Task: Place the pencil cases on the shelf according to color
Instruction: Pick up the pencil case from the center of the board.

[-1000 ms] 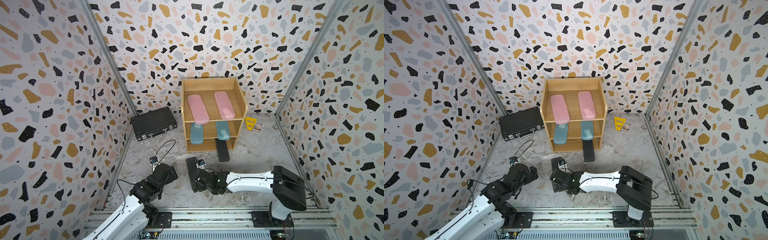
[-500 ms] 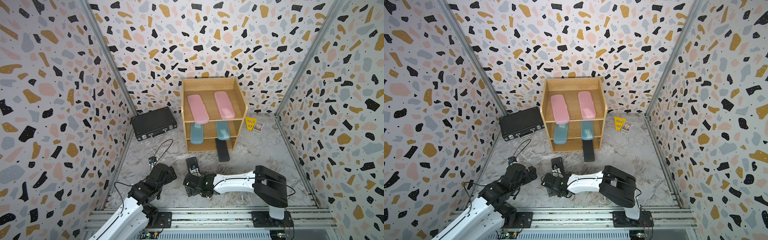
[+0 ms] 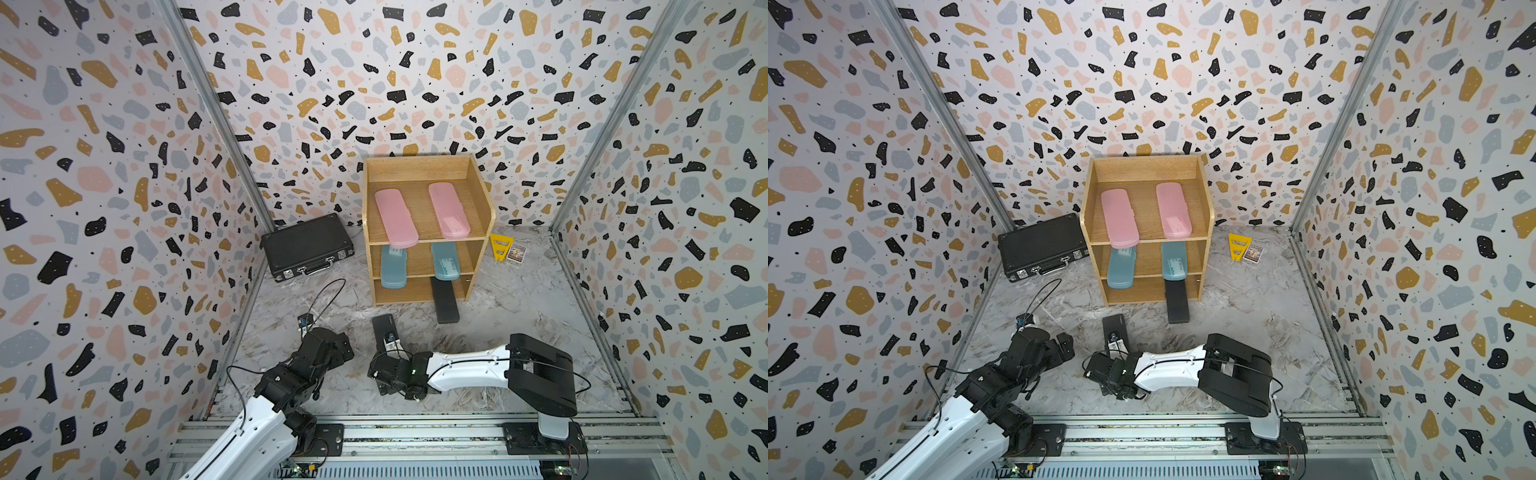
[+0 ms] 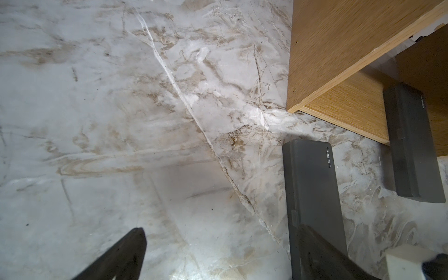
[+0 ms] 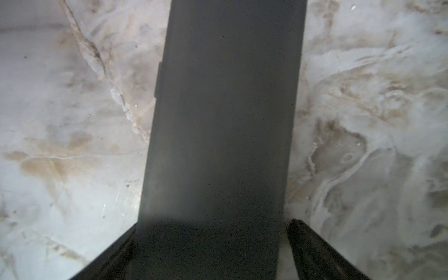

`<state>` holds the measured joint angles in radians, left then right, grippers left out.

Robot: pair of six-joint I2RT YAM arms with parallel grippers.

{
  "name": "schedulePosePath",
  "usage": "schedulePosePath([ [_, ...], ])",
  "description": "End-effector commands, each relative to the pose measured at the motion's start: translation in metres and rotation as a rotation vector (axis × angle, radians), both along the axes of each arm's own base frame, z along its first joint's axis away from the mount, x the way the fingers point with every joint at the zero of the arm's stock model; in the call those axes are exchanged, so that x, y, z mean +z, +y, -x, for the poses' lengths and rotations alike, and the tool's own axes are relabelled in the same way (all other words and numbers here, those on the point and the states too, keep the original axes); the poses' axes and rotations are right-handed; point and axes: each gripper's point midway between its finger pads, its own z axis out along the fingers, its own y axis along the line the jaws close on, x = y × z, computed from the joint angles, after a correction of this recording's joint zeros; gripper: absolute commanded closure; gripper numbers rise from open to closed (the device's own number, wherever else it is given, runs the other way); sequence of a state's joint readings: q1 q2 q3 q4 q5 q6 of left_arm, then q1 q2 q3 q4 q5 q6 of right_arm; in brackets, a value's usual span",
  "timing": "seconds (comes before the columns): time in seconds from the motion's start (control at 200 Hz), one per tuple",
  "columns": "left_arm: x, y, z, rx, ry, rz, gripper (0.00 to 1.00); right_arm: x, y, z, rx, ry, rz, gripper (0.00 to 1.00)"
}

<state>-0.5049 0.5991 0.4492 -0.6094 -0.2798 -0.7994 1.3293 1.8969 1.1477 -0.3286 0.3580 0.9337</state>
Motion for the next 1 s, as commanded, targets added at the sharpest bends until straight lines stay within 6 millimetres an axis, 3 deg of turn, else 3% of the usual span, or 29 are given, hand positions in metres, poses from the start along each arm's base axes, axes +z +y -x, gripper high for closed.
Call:
schedulePosePath([
  [0.0, -0.004, 0.0, 0.002, -0.009, 0.003, -0.001, 0.0, -0.011, -0.018, 0.006, -0.031, 0.028, 0.038, 0.1],
  [0.21, -0.004, 0.001, 0.004, -0.009, 0.0, 0.005, 0.0, -0.013, -0.025, 0.006, -0.039, 0.014, 0.04, 0.22],
  [0.44, -0.003, 0.001, 0.004, -0.01, -0.003, 0.009, 0.0, -0.005, -0.045, 0.004, -0.058, -0.028, 0.017, 0.55],
  [0.546, -0.002, 0.001, 0.004, -0.007, -0.007, 0.014, 0.0, 0.002, -0.055, 0.003, -0.061, -0.055, 0.014, 0.65],
  [0.756, -0.002, -0.002, 0.003, -0.008, -0.012, 0.029, 0.0, 0.024, -0.061, -0.001, -0.051, -0.12, -0.045, 0.7],
  [0.996, -0.002, -0.004, 0.002, -0.008, -0.018, 0.043, 0.0, 0.055, -0.052, -0.012, -0.042, -0.215, -0.132, 0.72],
])
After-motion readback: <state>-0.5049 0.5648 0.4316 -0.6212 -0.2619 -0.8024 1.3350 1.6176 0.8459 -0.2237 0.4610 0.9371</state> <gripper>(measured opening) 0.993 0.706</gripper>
